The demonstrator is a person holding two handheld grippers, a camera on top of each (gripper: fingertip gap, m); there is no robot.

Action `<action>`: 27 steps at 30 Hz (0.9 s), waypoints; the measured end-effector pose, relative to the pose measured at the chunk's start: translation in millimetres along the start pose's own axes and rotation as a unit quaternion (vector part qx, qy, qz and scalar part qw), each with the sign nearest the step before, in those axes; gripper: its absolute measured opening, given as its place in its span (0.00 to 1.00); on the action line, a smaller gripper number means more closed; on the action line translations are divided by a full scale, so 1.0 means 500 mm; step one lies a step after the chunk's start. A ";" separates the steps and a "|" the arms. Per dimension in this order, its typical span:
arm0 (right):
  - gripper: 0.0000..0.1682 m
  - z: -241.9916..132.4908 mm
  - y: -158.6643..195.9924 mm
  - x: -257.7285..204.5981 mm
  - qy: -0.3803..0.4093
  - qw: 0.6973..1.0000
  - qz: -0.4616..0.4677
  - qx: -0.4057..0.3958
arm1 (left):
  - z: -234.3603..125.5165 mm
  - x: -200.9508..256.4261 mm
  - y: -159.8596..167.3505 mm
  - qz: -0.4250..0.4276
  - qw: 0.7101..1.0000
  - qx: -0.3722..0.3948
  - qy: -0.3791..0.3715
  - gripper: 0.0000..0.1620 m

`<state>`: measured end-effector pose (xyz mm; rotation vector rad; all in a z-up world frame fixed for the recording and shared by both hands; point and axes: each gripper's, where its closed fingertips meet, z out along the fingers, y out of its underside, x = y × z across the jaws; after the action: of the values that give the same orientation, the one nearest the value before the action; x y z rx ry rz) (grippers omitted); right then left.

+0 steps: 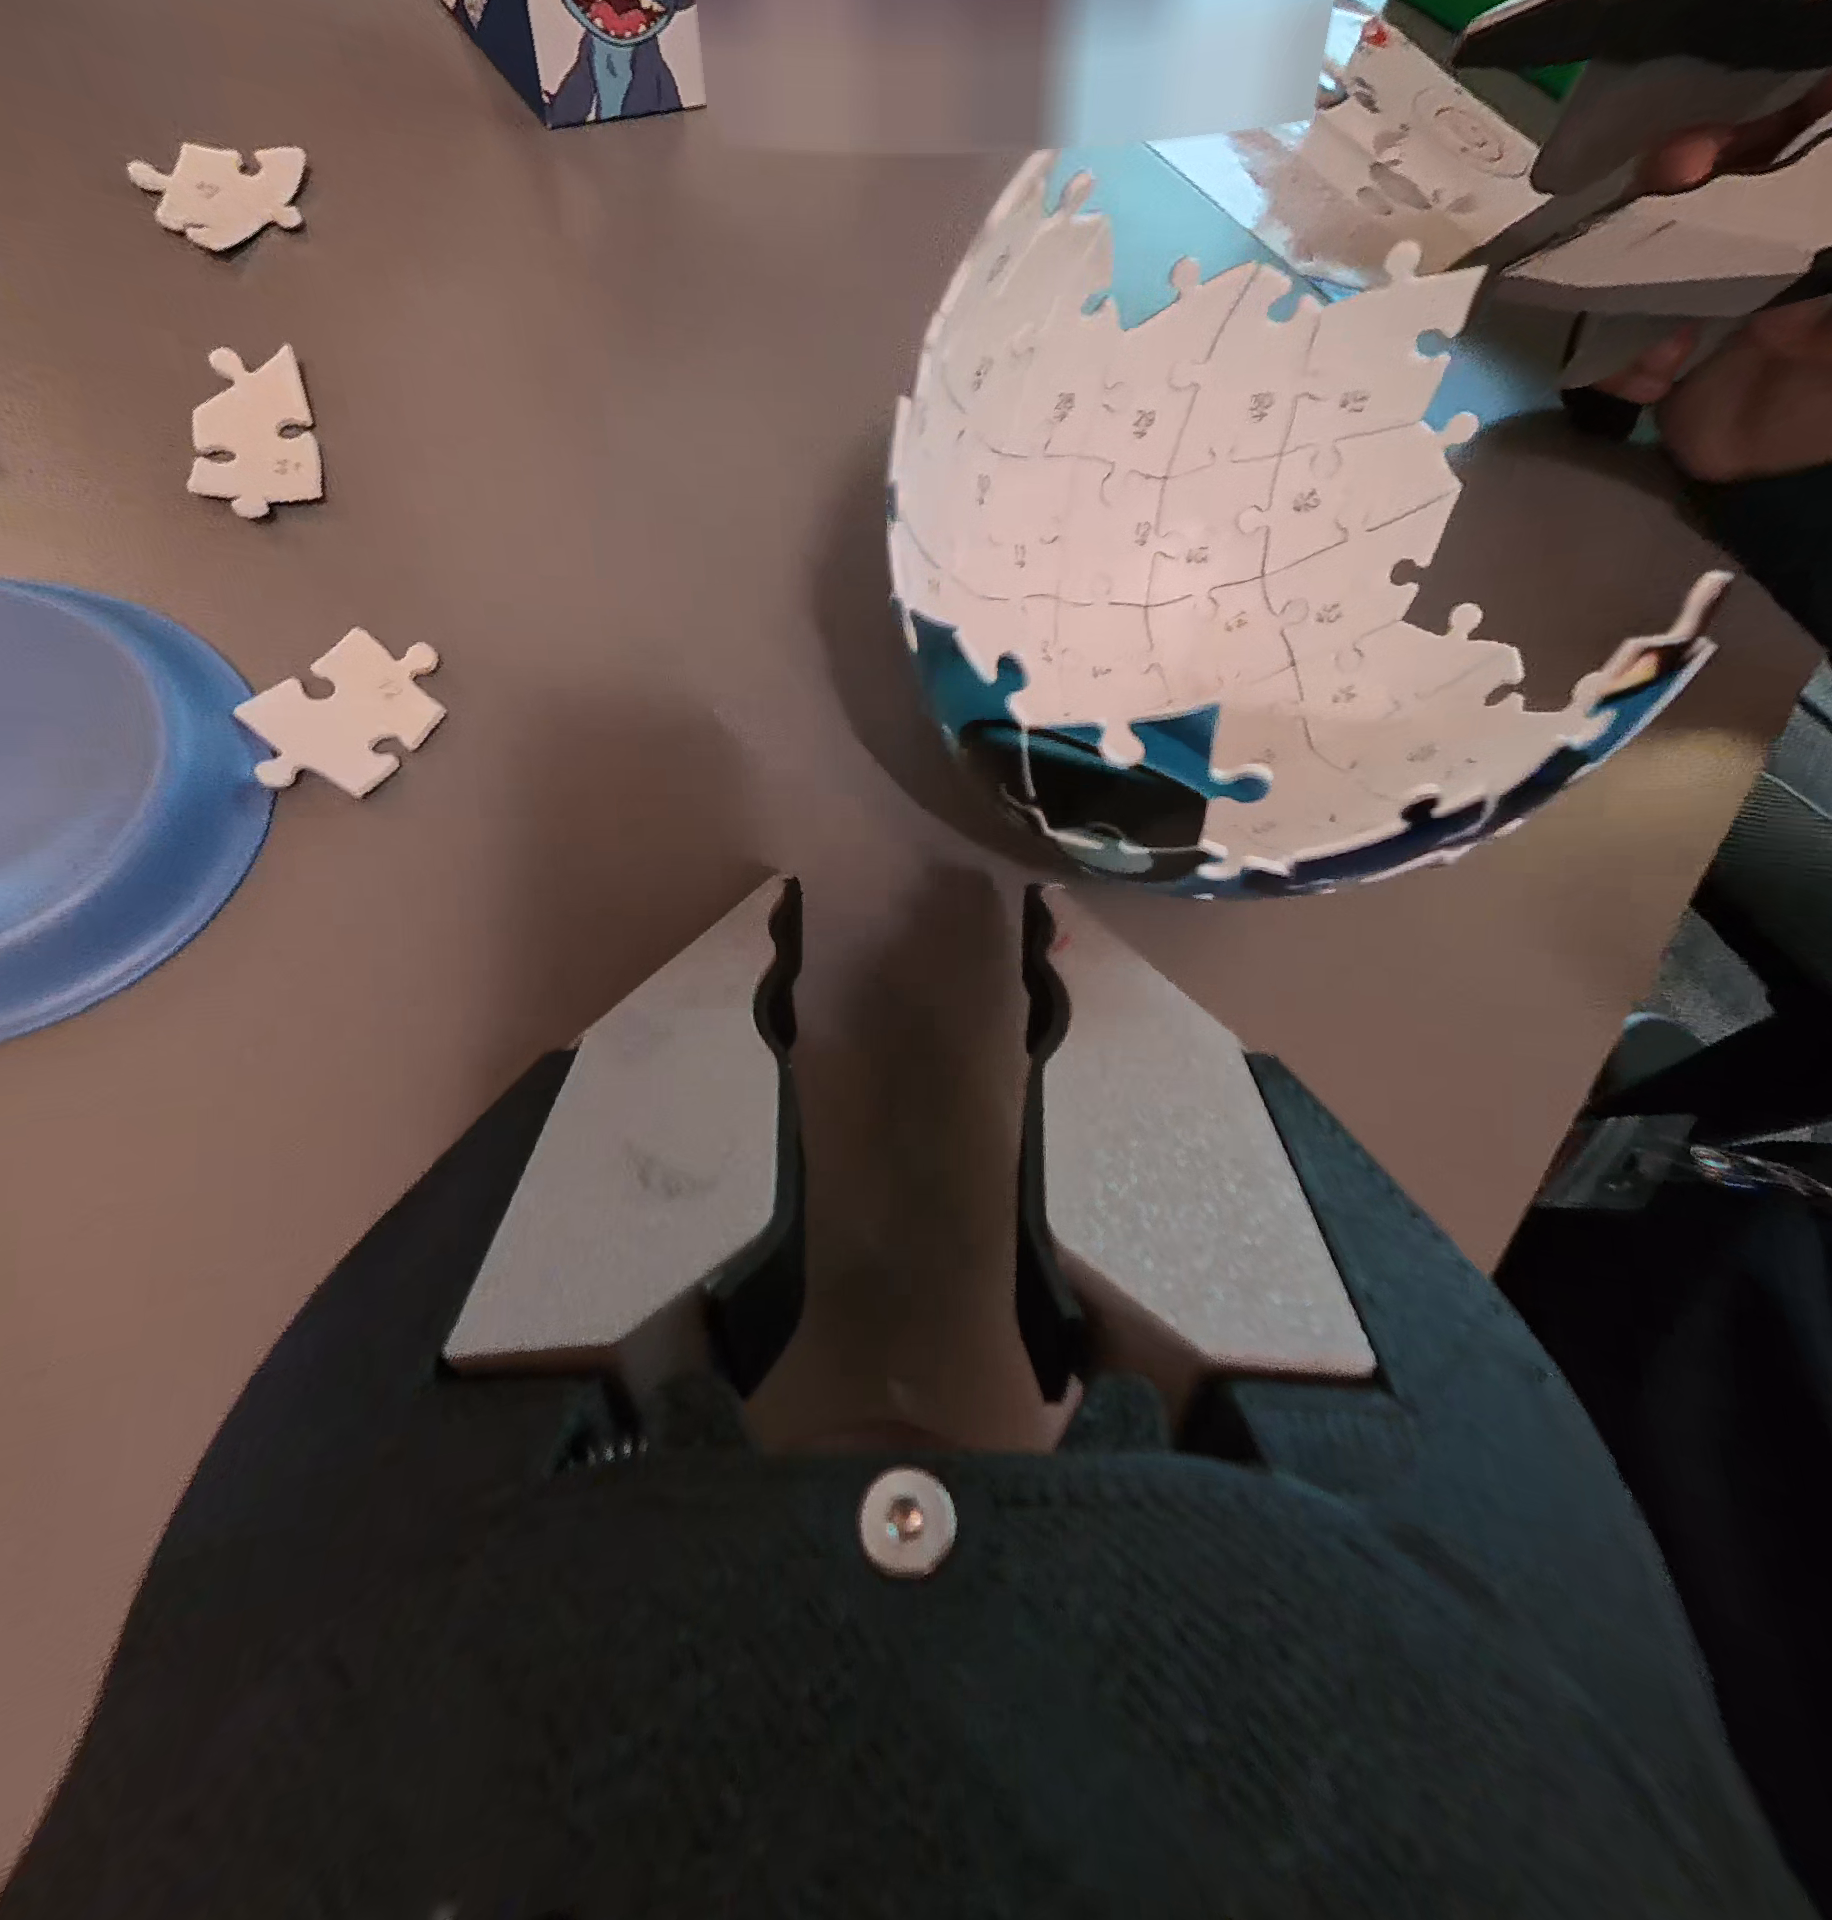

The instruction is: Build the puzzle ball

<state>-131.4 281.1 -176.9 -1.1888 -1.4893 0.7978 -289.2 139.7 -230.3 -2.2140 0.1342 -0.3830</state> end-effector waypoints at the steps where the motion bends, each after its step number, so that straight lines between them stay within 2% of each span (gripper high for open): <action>1: 0.30 -0.001 -0.001 -0.003 -0.002 1.000 -0.003 0.000 | -0.007 -0.002 0.002 -0.004 1.000 0.003 0.000 0.26; 7: 0.30 -0.004 -0.008 -0.012 -0.006 1.000 -0.016 0.004 | -0.053 -0.051 0.013 -0.026 0.999 0.019 -0.032 0.26; 13: 0.30 0.000 -0.007 -0.022 -0.016 1.000 -0.021 0.000 | -0.067 -0.101 -0.043 -0.030 0.997 0.042 -0.054 0.25; 23: 0.30 0.004 0.003 -0.022 -0.016 1.000 -0.020 -0.011 | 0.025 -0.132 -0.203 0.047 0.998 0.023 -0.047 0.22; 27: 0.30 0.003 0.004 -0.018 -0.012 1.000 -0.018 -0.010 | 0.081 -0.140 -0.228 0.085 0.995 -0.008 -0.047 0.22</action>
<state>-132.3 273.4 -181.6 -1.1687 -1.5374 0.7775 -346.6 256.8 -180.5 -2.2124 0.2742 -0.1833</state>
